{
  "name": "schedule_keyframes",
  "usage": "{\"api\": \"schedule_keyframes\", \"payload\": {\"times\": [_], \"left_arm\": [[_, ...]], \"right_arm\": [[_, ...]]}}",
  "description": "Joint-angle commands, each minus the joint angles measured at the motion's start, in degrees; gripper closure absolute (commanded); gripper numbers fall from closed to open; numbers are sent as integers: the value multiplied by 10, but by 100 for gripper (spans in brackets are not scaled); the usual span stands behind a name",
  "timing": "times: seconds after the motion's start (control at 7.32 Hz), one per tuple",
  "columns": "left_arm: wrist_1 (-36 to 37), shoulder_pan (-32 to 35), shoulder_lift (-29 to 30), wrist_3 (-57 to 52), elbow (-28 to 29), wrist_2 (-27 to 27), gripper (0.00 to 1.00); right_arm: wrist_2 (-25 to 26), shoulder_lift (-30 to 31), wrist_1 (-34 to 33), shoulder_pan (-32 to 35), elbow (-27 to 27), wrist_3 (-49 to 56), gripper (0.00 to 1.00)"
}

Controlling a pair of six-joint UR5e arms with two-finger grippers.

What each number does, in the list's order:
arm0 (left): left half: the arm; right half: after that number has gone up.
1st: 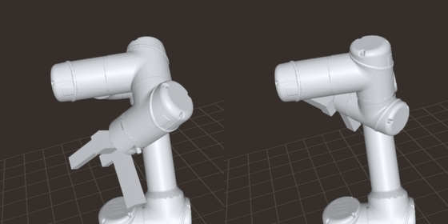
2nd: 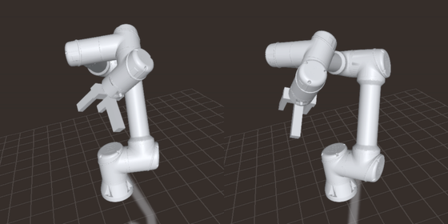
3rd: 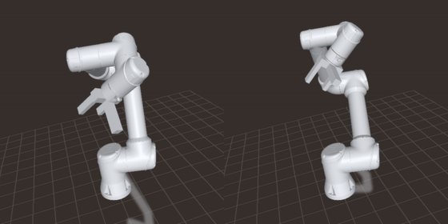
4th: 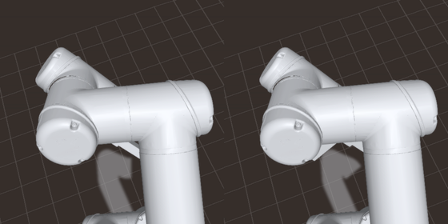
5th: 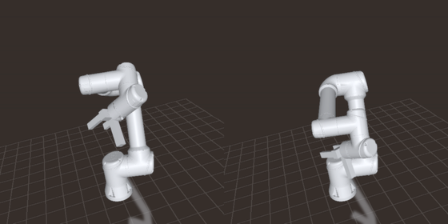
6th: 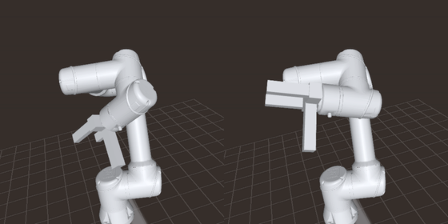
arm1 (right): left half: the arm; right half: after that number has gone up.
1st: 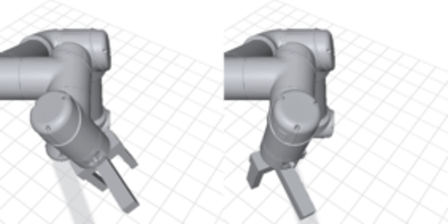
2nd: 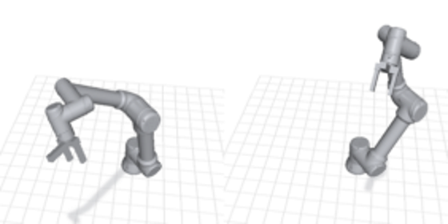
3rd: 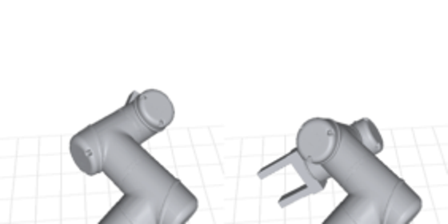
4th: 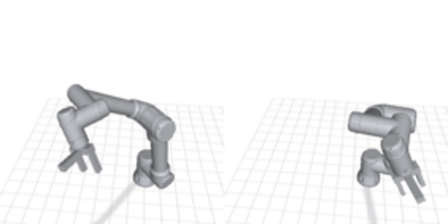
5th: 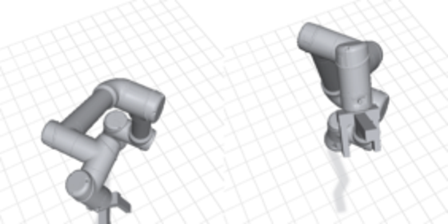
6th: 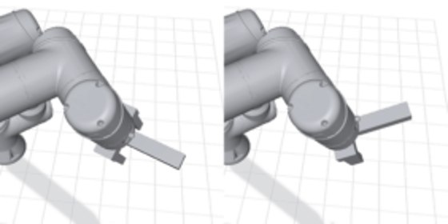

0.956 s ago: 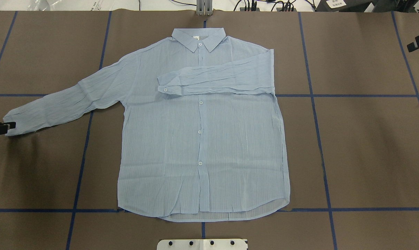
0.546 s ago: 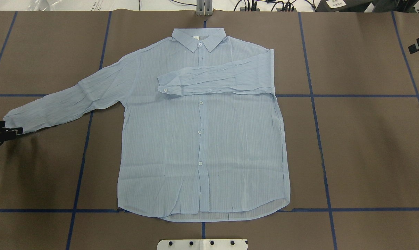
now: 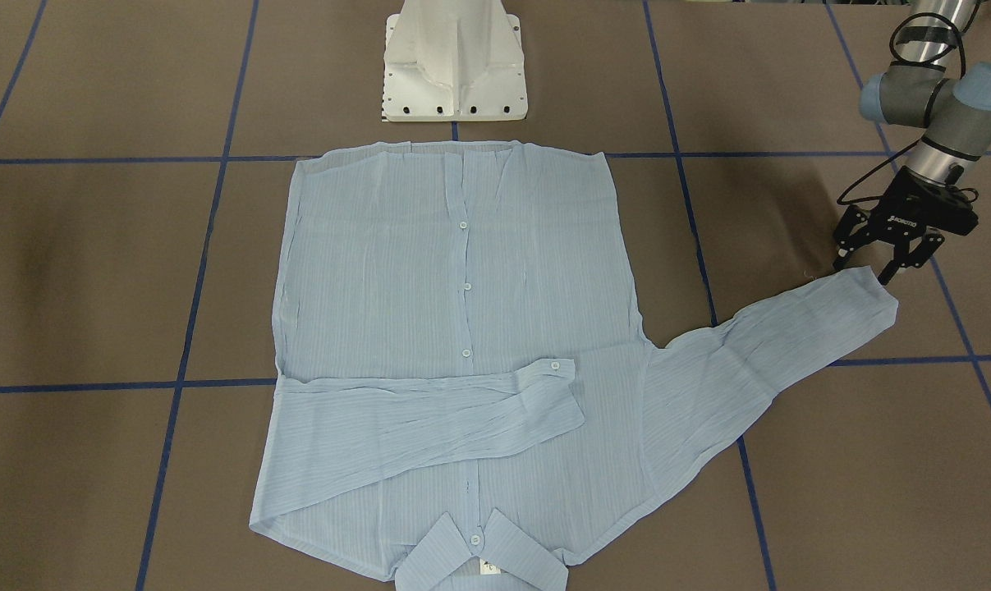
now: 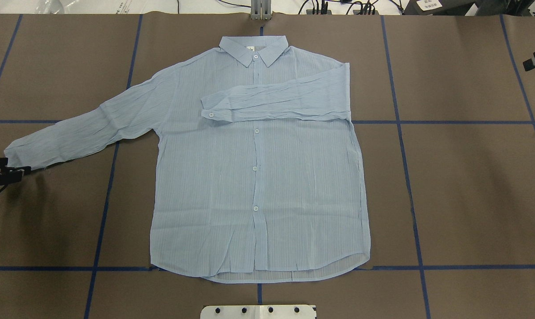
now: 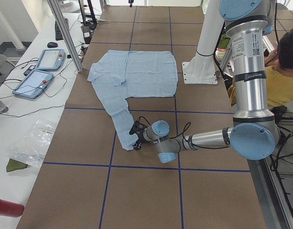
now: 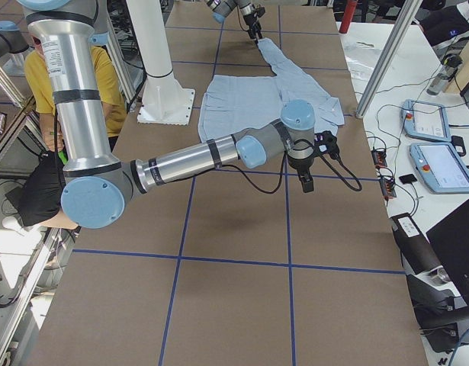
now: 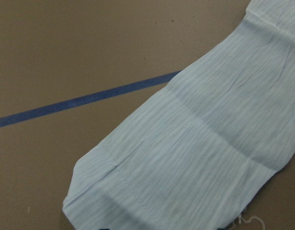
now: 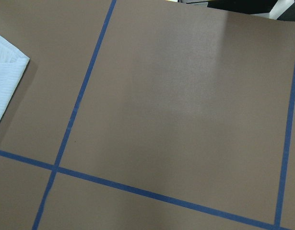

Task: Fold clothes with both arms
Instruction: 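Lower the left gripper to the cuff of the other sleeve and grasp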

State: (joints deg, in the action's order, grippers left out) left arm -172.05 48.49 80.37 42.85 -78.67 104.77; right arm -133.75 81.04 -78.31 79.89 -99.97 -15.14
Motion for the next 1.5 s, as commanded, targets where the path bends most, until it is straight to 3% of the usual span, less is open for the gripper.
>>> {"api": "schedule_keyframes", "payload": {"times": [0.0,0.27,0.55,1.09,1.23,1.37], "left_arm": [[0,-7,-7,-1,-1,-8,20],[0,-9,-7,-1,-1,-15,30],[0,-17,-7,-1,-1,-26,32],[1,-24,-6,-2,-1,-28,76],[1,-25,-7,-2,-7,-27,100],[1,-24,-7,-2,-10,-26,100]], "right_arm": [[0,1,0,0,0,0,0],[0,0,0,0,0,0,0],[-3,0,0,1,-2,-1,0],[-5,0,0,1,-3,-3,0],[-5,0,0,1,-3,-4,0],[-5,0,0,1,-3,-5,0]]}}
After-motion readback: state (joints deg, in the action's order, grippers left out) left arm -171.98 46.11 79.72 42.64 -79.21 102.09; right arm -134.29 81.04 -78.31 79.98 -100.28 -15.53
